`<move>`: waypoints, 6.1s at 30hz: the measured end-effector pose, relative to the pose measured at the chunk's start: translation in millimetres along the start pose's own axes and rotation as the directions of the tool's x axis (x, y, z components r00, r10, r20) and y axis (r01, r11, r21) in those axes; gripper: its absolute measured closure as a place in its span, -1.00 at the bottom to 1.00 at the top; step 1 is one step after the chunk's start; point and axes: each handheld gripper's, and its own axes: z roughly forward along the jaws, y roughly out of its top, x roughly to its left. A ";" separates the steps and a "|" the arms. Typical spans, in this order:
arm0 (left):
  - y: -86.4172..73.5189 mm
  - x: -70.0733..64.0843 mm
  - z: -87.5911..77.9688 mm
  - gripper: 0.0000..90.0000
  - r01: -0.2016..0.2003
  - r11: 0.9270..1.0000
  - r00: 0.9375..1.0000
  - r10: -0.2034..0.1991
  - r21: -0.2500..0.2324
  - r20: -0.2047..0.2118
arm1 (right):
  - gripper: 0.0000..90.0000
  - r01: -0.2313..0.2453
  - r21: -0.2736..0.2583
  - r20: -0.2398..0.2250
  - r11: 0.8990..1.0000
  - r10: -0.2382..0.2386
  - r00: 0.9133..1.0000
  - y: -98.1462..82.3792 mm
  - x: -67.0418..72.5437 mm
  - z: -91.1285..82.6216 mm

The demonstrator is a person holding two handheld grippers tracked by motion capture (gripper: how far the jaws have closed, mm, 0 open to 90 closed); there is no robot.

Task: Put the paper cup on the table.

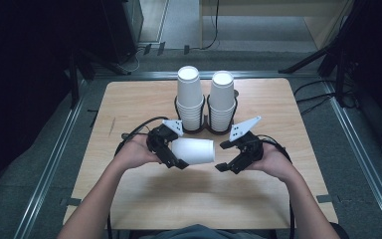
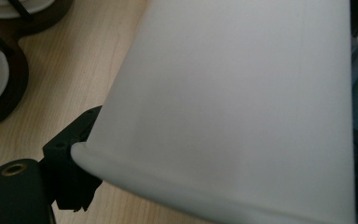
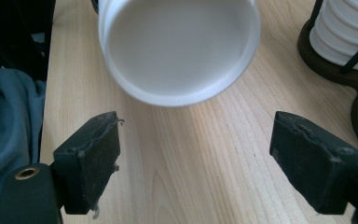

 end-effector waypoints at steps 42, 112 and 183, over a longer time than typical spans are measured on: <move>32.4 -0.7 55.7 -0.79 -0.030 0.979 0.999 0.022 0.201 0.044 | -0.64 0.118 0.134 -0.015 0.984 -0.117 0.993 13.8 5.9 38.0; 20.0 -6.3 6.2 -0.74 0.074 0.957 0.993 -0.045 -0.279 0.111 | -0.56 0.056 -0.107 -0.061 0.993 -0.063 0.996 16.4 4.6 5.7; 19.4 -0.8 4.1 -1.00 0.022 0.990 1.000 -0.023 -0.137 0.000 | -0.52 0.053 -0.004 -0.024 0.999 -0.053 0.998 8.4 -3.9 40.4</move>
